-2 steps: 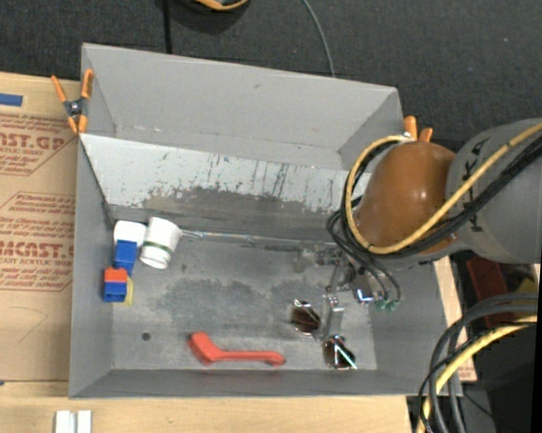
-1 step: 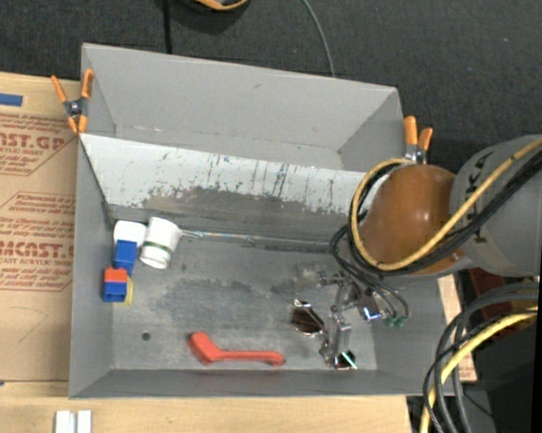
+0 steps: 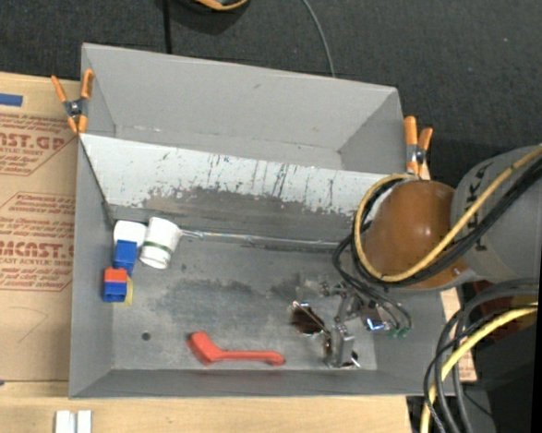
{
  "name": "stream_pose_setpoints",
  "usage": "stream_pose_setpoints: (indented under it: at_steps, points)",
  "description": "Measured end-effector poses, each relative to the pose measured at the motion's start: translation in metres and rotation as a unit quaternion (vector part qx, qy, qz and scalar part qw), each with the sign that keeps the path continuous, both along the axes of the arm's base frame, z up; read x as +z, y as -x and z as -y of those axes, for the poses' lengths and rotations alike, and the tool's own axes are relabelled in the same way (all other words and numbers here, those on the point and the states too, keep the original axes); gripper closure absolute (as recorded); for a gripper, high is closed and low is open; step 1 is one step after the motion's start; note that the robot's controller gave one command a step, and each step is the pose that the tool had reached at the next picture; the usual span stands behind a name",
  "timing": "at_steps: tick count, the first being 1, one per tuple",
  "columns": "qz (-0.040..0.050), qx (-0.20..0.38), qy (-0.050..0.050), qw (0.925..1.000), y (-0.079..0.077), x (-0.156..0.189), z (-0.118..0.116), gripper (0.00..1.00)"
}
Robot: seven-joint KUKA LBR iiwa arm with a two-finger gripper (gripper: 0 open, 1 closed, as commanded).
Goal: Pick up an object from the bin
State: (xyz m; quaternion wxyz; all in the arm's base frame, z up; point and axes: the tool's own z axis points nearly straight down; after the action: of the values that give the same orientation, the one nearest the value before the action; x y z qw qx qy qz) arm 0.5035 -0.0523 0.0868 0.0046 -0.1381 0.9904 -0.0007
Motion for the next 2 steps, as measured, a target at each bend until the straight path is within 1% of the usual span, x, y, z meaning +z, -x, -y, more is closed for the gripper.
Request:
stream_pose_setpoints:
  at_steps: [1,2]
  points:
    - [-0.0028,0.156,-0.001,0.9878,-0.0112,-0.0173,-0.0012,1.00]
    - [-0.0028,0.156,-0.001,0.9878,-0.0112,-0.0173,-0.0012,1.00]
